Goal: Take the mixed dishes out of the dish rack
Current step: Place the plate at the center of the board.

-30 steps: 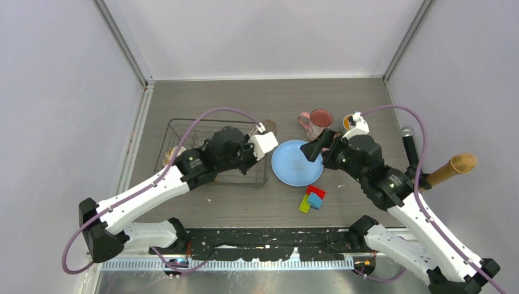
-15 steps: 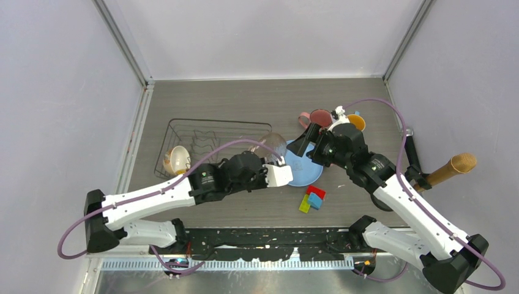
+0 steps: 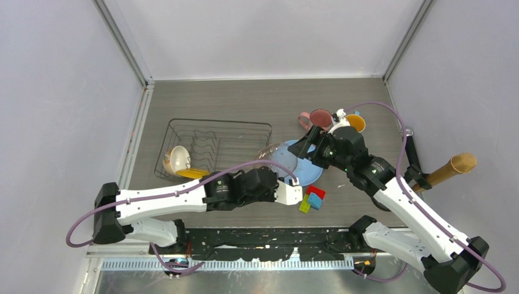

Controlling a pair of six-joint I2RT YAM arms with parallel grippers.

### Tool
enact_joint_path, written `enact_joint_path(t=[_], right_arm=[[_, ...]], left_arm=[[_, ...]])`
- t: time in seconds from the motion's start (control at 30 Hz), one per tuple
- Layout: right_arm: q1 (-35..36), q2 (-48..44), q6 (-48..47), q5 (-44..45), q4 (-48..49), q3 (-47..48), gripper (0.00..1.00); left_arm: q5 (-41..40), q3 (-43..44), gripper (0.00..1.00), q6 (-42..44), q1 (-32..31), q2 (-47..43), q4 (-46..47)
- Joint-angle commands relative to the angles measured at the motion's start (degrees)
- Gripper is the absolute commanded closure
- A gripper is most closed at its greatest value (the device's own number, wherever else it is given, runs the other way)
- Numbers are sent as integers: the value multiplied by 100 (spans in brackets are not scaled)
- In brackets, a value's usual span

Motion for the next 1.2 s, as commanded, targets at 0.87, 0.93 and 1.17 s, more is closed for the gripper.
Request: enact_joint_path(t=[0.87, 0.93, 1.17], right_arm=[[13, 302, -443, 116, -90, -185, 100], [13, 229, -403, 424, -75, -263, 100], [13, -110, -360, 1756, -402, -398, 100]], left_arm=[[-458, 274, 0, -7, -362, 184, 669], [-356, 191, 0, -139, -363, 29, 780], [-940, -557, 0, -1034, -362, -1064, 1890]])
